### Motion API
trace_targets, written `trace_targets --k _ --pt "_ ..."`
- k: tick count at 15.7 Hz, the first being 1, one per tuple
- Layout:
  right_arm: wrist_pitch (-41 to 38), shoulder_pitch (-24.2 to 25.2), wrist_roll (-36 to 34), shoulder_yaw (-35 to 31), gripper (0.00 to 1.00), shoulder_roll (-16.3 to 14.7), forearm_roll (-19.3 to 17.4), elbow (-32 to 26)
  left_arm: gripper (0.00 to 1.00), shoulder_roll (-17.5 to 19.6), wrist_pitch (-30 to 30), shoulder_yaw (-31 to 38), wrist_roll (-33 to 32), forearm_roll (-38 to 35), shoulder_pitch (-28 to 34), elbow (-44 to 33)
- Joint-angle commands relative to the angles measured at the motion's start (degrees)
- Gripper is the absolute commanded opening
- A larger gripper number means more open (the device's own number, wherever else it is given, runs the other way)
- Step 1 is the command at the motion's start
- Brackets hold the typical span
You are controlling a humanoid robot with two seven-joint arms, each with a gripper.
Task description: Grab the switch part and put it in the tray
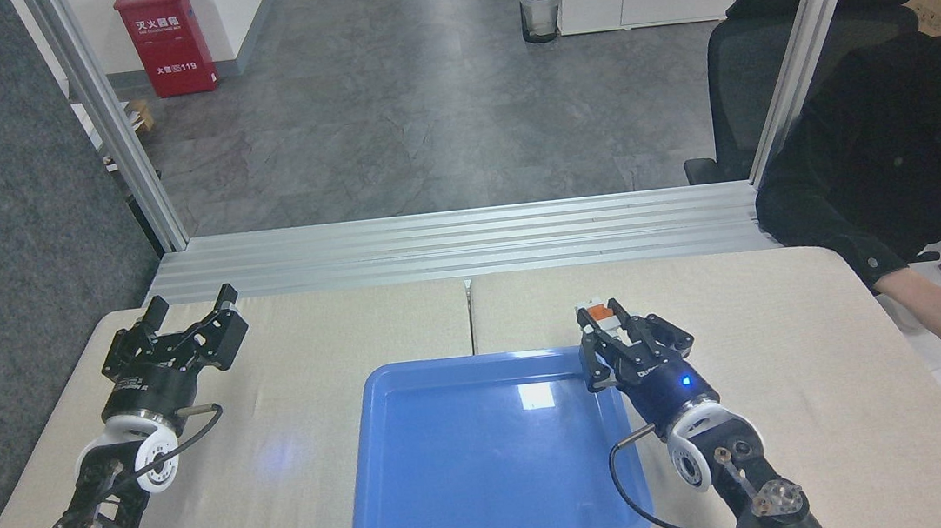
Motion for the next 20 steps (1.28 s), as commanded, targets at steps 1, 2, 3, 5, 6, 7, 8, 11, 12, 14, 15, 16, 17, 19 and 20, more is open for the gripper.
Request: trace_targets --k 1,2,3,5,6,7,8,11,12,14,15,16,17,19,20 --pt "-5.9 4.0 5.8 12.7 0.12 2.0 5.9 -8.7 1.00 0.0 0.0 0.0 0.0 0.0 0.0 0.0" --pt "-6.0 5.1 8.3 13.6 0.12 2.5 6.7 -7.1 1.00 0.0 0.0 0.0 0.0 0.0 0.0 0.0" --pt "-6.0 5.8 9.9 13.8 0.13 2.7 7.8 -4.6 1.00 0.0 0.0 0.0 0.0 0.0 0.0 0.0" --pt "-5.1 6.2 10.1 13.1 0.29 3.7 8.6 -2.5 1.00 0.0 0.0 0.0 0.0 0.0 0.0 0.0" --pt "-3.6 6.3 10.1 12.7 0.43 4.2 8.6 -1.9 1.00 0.0 0.0 0.0 0.0 0.0 0.0 0.0" --pt "-1.6 6.2 10.1 12.3 0.53 4.3 8.6 -1.5 1.00 0.0 0.0 0.0 0.0 0.0 0.0 0.0" --pt "0.9 5.8 10.1 12.2 0.88 4.5 8.6 -0.6 1.00 0.0 0.0 0.0 0.0 0.0 0.0 0.0" --pt "3.4 0.8 9.7 4.2 1.00 6.5 4.8 2.8 1.00 0.0 0.0 0.0 0.0 0.0 0.0 0.0" --pt "3.3 -0.9 9.7 -0.1 1.00 6.6 1.9 2.6 1.00 0.0 0.0 0.0 0.0 0.0 0.0 0.0" --pt "2.8 -6.3 9.5 -6.2 1.00 5.1 -1.0 2.4 1.00 0.0 0.0 0.0 0.0 0.0 0.0 0.0" --pt "2.9 -8.1 9.4 -8.7 1.00 1.7 -1.4 2.4 1.00 0.0 0.0 0.0 0.0 0.0 -0.1 0.0" --pt "3.0 -8.8 8.2 -11.7 1.00 -2.3 -1.4 2.4 1.00 0.0 0.0 0.0 0.0 0.0 0.0 0.0" --pt "3.1 -8.8 6.2 -13.7 1.00 -5.2 -1.4 2.4 1.00 0.0 0.0 0.0 0.0 0.0 0.0 0.0" --pt "4.7 -7.7 2.7 -14.1 1.00 -9.2 -1.3 3.0 1.00 0.0 0.0 0.0 0.0 0.0 0.0 0.0" --pt "7.0 -6.8 1.3 -14.3 1.00 -10.5 -1.6 3.4 1.00 0.0 0.0 0.0 0.0 0.0 0.0 0.0"
